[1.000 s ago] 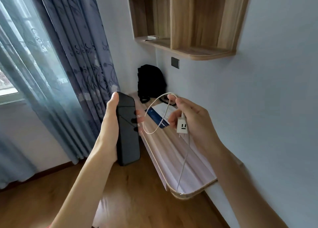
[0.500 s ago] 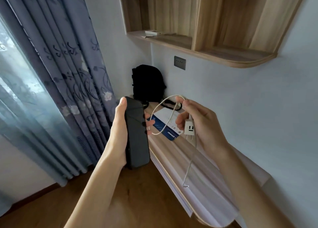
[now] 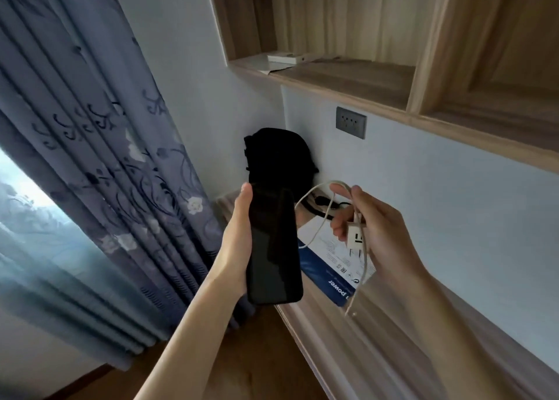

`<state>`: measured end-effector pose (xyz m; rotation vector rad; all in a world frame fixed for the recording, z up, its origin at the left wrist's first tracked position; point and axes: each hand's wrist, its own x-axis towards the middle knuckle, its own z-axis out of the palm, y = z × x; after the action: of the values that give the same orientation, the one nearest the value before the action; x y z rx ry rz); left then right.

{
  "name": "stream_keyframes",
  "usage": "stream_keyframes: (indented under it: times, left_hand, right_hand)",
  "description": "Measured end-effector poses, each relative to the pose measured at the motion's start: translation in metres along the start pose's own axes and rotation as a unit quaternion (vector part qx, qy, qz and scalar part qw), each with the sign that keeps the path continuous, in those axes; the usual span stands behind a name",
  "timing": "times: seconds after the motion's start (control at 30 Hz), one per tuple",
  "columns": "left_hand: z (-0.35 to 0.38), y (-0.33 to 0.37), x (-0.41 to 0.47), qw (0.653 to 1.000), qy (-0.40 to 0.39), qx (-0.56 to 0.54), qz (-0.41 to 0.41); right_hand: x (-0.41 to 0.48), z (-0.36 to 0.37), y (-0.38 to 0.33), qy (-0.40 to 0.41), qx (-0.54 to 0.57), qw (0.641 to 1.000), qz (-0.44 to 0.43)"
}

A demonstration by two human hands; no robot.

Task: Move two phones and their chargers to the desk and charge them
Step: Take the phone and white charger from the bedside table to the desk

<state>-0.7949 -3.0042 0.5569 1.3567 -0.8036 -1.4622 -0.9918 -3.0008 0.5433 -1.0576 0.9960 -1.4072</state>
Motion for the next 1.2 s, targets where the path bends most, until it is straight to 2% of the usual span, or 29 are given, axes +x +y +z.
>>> stream_keyframes:
  times: [0.1, 0.2, 0.33, 0.4, 0.53, 0.6, 0.7, 0.83, 0.93, 1.03, 1.2]
  left_hand:
    - [0.008, 0.002, 0.04, 1.0, 0.015, -0.008, -0.017]
    - [0.013, -0.006, 0.079, 0.998, -0.017, -0.031, -0.06]
    - [0.021, -0.013, 0.125, 0.992, -0.034, 0.025, -0.117]
    - [0.021, -0.016, 0.151, 0.991, -0.021, 0.052, -0.118]
    - [0.017, -0.023, 0.206, 0.988, -0.056, 0.074, -0.127]
    - [0.012, -0.024, 0.237, 0.984, -0.074, 0.104, -0.125]
    - [0.006, -0.029, 0.284, 0.971, -0.104, 0.133, -0.169]
    - [-0.001, -0.044, 0.34, 0.966, -0.123, 0.112, -0.199]
    - [-0.008, -0.062, 0.378, 0.956, -0.112, 0.088, -0.255]
    - [-0.02, -0.082, 0.411, 0.941, -0.123, 0.128, -0.29]
    - [-0.046, -0.118, 0.452, 0.901, -0.211, 0.264, -0.272]
  right_hand:
    - [0.03, -0.004, 0.012, 0.003, -0.004, 1.0, 0.002]
    - [0.056, -0.007, 0.029, 0.008, -0.013, 1.0, -0.012]
    - [0.082, -0.008, 0.063, 0.019, -0.043, 0.999, 0.014]
    - [0.093, -0.006, 0.08, 0.024, -0.092, 0.995, 0.021]
    - [0.116, 0.004, 0.109, 0.049, -0.132, 0.989, 0.034]
    - [0.129, 0.011, 0.127, 0.082, -0.152, 0.984, 0.044]
    - [0.147, 0.027, 0.154, 0.145, -0.142, 0.977, 0.064]
    - [0.173, 0.047, 0.188, 0.229, -0.133, 0.957, 0.118]
    - [0.19, 0.056, 0.213, 0.273, -0.114, 0.943, 0.153]
    - [0.198, 0.068, 0.24, 0.29, -0.117, 0.935, 0.17]
    - [0.209, 0.079, 0.283, 0.326, -0.089, 0.92, 0.2]
